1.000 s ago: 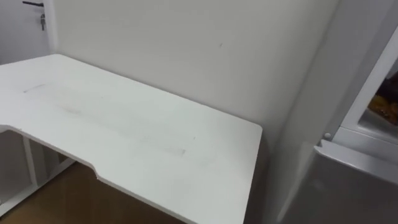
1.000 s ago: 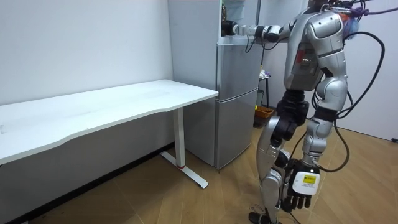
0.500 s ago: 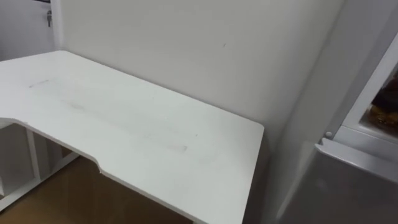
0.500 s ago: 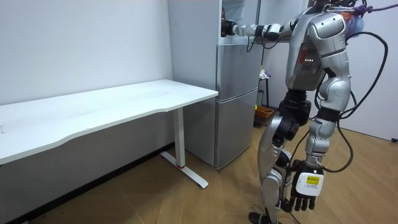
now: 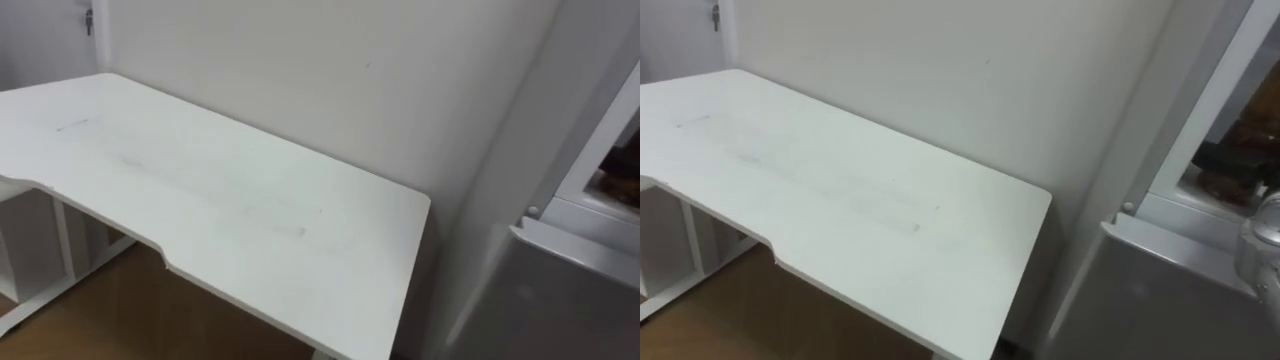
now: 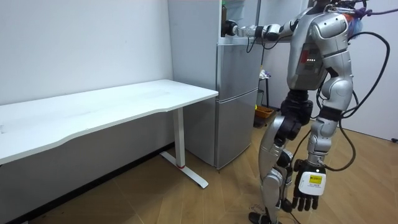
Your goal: Put the bottle in the upper fridge
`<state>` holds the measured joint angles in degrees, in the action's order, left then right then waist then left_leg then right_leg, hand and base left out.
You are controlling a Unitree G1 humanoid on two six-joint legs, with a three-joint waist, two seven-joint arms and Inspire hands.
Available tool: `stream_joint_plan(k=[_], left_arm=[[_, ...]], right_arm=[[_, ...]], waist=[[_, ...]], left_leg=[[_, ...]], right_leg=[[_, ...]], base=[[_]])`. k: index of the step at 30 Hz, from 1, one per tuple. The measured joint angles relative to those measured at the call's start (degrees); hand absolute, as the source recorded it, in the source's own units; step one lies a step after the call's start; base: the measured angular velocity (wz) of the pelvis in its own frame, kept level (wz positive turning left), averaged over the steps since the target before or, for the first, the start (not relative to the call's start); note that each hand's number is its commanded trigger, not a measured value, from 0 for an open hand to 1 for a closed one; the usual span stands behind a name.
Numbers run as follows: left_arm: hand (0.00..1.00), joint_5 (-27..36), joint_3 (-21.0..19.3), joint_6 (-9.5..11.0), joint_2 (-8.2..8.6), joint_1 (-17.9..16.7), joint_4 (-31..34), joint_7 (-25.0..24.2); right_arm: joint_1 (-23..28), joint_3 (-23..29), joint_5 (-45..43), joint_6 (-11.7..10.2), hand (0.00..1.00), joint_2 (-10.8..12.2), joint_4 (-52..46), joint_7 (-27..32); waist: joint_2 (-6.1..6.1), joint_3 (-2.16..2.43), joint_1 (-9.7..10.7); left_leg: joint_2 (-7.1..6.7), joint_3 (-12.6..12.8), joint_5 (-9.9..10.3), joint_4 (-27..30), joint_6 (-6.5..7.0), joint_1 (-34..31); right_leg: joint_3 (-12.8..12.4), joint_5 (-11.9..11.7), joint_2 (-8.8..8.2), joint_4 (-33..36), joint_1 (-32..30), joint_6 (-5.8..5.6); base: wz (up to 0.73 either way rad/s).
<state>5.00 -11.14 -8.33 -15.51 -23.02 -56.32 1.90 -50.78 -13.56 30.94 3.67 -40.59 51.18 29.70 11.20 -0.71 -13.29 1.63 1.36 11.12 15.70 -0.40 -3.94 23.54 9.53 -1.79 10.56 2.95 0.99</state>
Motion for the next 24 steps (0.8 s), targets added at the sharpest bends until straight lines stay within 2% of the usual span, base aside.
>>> stream_joint_plan(k=[5,11,12,14,16,19,24], left_arm=[[0.0,0.0,0.2,0.0,0.18,0.0,1.4,0.1],[0.0,0.0,0.6,0.0,0.19,-0.3,2.6,0.3],[0.0,0.0,0.6,0.0,0.29,-0.3,2.9,0.3],[0.0,0.0,0.7,0.0,0.35,-0.3,3.4,0.4],[0.0,0.0,0.9,-0.1,0.52,-0.4,3.4,0.5],[0.0,0.0,0.9,-0.4,1.42,-0.4,3.4,1.3],[0.0,-0.2,0.8,-0.5,1.71,-0.5,3.4,1.2]], right_arm=[[0.0,-0.4,0.0,-0.1,0.0,0.0,0.0,-1.2],[0.2,-0.8,0.0,-0.1,0.0,0.0,-0.4,-3.3],[0.3,-0.8,0.0,0.0,0.0,0.0,-0.7,-3.6],[0.4,-0.8,0.0,0.0,0.0,0.0,-1.1,-4.3],[1.6,-0.7,0.0,0.1,0.0,0.2,-3.3,-4.9],[1.9,-0.7,0.0,0.2,0.0,0.2,-4.9,-6.5],[4.8,1.3,0.0,0.3,0.0,0.2,-9.0,-8.5]], waist=[[-0.99,-0.07,-0.4],[-1.99,0.03,0.4],[-1.99,0.24,0.5],[-2.28,0.16,0.5],[-2.55,0.37,0.7],[-2.87,0.4,1.3],[-3.04,0.47,1.9]], left_leg=[[-0.12,0.0,0.0,-0.2,0.02,0.8],[-0.14,0.1,-0.1,-0.2,0.01,0.8],[-0.15,0.1,-0.1,-0.3,0.01,1.0],[-0.15,0.2,-0.1,-0.5,0.01,1.6],[-0.21,0.1,-0.1,-1.1,0.02,2.7],[-0.16,0.4,-0.1,-1.3,0.02,3.2],[-0.11,0.9,-0.1,-2.2,0.0,4.5]], right_leg=[[-0.1,0.0,-0.1,0.0,0.8,0.0],[0.1,0.0,-0.1,0.0,1.0,0.0],[0.1,0.0,-0.1,0.0,1.1,0.0],[0.0,0.0,-0.13,0.0,1.6,0.0],[0.2,0.0,-0.23,0.0,2.3,-0.05],[0.1,0.0,-0.4,-0.1,2.6,-0.06],[-0.1,0.0,-0.63,0.0,3.2,-0.08]], base=[[0.0],[0.01],[0.0],[0.0],[0.0],[-0.03],[-0.05]])
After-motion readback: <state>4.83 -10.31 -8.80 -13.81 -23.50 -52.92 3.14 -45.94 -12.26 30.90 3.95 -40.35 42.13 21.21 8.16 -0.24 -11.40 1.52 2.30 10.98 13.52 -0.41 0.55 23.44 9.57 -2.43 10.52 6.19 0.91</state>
